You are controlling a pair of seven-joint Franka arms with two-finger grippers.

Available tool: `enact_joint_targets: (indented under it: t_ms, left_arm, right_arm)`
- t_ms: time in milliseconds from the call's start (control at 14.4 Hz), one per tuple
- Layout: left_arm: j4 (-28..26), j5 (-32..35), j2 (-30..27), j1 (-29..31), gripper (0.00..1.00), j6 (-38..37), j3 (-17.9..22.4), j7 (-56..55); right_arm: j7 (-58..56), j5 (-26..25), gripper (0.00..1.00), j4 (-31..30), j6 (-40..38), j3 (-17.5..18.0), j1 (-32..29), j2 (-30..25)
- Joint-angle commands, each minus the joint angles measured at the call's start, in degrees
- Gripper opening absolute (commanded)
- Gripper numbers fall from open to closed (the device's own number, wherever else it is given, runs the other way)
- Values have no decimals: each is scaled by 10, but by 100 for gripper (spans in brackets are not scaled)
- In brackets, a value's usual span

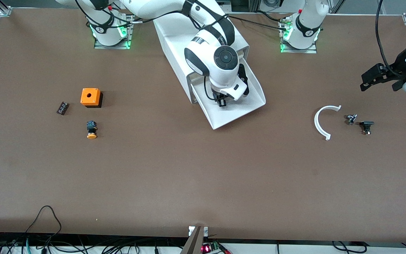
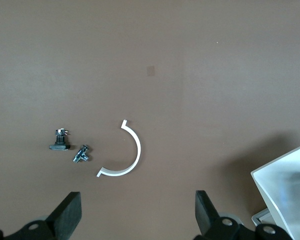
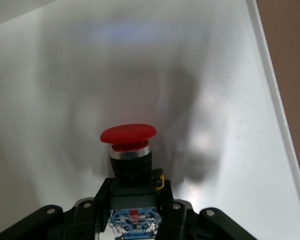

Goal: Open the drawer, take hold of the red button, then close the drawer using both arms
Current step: 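Lift the red button out while the left gripper pushes the drawer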

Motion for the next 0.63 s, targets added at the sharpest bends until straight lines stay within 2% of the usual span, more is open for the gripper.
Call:
enact_joint_targets:
  t_ms: [0,278,557]
  left_arm:
    - [-19,10,3,-4,100,30,1,-3]
    - [-49,9,25,-5,100,101,1,-10]
    - [-53,6,70,-33,100,131,1,-71]
  right_arm:
    - [-2,-7,27,17,2,1,1,6]
    - [22,-7,24,23,4,0,4,-8]
    - [138,-8,24,30,23,1,-15,-57]
